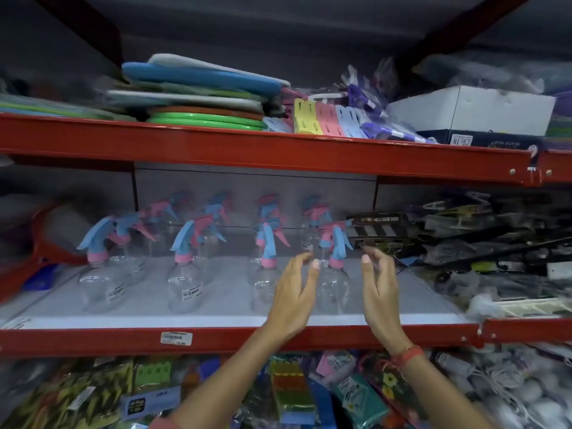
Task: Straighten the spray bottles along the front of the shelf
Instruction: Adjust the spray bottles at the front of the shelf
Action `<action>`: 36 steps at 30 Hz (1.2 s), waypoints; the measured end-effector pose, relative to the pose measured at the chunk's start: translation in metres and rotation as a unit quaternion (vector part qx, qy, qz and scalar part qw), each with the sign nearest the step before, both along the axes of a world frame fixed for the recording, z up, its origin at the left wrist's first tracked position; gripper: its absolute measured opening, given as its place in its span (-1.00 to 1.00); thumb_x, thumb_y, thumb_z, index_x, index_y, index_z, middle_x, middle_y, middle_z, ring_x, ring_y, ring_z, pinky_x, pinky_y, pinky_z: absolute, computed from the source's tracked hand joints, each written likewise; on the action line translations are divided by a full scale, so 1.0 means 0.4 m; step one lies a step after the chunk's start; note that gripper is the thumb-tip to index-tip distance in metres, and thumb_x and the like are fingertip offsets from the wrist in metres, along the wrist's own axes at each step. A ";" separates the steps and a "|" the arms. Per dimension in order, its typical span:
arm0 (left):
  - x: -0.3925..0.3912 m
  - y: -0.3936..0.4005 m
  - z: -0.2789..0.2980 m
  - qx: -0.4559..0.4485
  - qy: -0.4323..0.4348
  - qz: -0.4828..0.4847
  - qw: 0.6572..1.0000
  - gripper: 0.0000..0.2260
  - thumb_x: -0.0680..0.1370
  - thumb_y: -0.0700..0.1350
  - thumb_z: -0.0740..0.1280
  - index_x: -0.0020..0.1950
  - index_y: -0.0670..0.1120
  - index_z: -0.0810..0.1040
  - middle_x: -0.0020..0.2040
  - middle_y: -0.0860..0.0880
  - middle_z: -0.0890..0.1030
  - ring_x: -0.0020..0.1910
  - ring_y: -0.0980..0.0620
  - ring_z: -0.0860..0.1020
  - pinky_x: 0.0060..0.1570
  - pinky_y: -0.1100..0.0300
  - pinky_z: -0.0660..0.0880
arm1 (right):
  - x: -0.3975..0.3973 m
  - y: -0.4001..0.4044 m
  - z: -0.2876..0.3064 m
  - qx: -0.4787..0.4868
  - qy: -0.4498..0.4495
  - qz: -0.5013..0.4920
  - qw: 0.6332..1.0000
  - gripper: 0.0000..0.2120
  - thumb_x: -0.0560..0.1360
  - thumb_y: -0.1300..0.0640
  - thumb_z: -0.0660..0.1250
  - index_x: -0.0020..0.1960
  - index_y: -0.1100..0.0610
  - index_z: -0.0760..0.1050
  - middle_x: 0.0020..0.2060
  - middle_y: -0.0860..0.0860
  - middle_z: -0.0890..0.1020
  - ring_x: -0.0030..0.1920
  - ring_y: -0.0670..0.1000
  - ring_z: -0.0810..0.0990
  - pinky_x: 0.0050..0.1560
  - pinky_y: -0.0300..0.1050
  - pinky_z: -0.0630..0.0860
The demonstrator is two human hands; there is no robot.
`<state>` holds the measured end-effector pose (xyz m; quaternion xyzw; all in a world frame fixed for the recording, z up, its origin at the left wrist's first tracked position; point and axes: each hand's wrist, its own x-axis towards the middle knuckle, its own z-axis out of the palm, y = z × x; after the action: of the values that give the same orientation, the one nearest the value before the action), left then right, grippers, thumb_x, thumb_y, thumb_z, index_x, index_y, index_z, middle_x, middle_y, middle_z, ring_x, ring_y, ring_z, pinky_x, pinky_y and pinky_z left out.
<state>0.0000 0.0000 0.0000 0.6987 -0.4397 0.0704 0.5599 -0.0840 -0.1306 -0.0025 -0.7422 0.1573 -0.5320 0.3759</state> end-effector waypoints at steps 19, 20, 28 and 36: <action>0.007 -0.074 -0.027 0.107 0.361 -0.154 0.914 -0.01 0.32 0.52 -0.25 0.53 -0.14 0.01 0.55 -0.14 0.06 0.53 -0.01 0.10 0.51 -0.01 -0.01 | -0.019 -0.098 -0.033 0.276 0.255 0.284 0.882 -0.08 0.41 -0.43 -0.15 0.55 0.16 0.05 0.53 -0.01 0.19 0.52 -0.06 0.17 0.52 -0.14 0.04; -0.002 -0.069 -0.027 0.110 0.364 -0.157 0.911 -0.04 0.35 0.48 -0.27 0.52 -0.16 0.01 0.55 -0.14 0.05 0.53 -0.02 0.09 0.51 -0.01 -0.02 | -0.028 -0.099 -0.039 0.275 0.258 0.287 0.881 -0.09 0.42 -0.44 -0.16 0.56 0.15 0.04 0.54 0.01 0.17 0.53 -0.04 0.16 0.54 -0.11 0.03; -0.029 -0.043 -0.024 0.131 0.337 -0.165 0.918 -0.13 0.42 0.43 -0.28 0.43 -0.26 -0.10 0.43 -0.27 -0.08 0.45 -0.20 -0.03 0.50 -0.10 -0.04 | -0.060 -0.085 -0.047 0.252 0.270 0.278 0.887 -0.13 0.41 -0.50 -0.12 0.52 0.03 0.19 0.50 -0.06 0.25 0.49 -0.07 0.24 0.53 -0.10 0.08; -0.026 0.013 -0.043 0.083 0.300 -0.131 0.941 -0.23 0.46 0.35 -0.17 0.47 -0.13 0.26 0.47 -0.08 0.34 0.43 0.05 0.33 0.48 0.08 0.15 | -0.084 0.000 -0.068 0.137 0.052 0.035 0.989 -0.48 0.47 -0.38 0.02 0.14 -0.10 0.54 0.15 -0.05 0.61 0.16 -0.08 0.55 0.24 -0.03 0.46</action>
<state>-0.0105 0.0053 -0.0173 0.6672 -0.3432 -0.2535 0.6105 -0.1176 -0.1306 -0.0298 -0.7152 0.2224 -0.4529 0.4837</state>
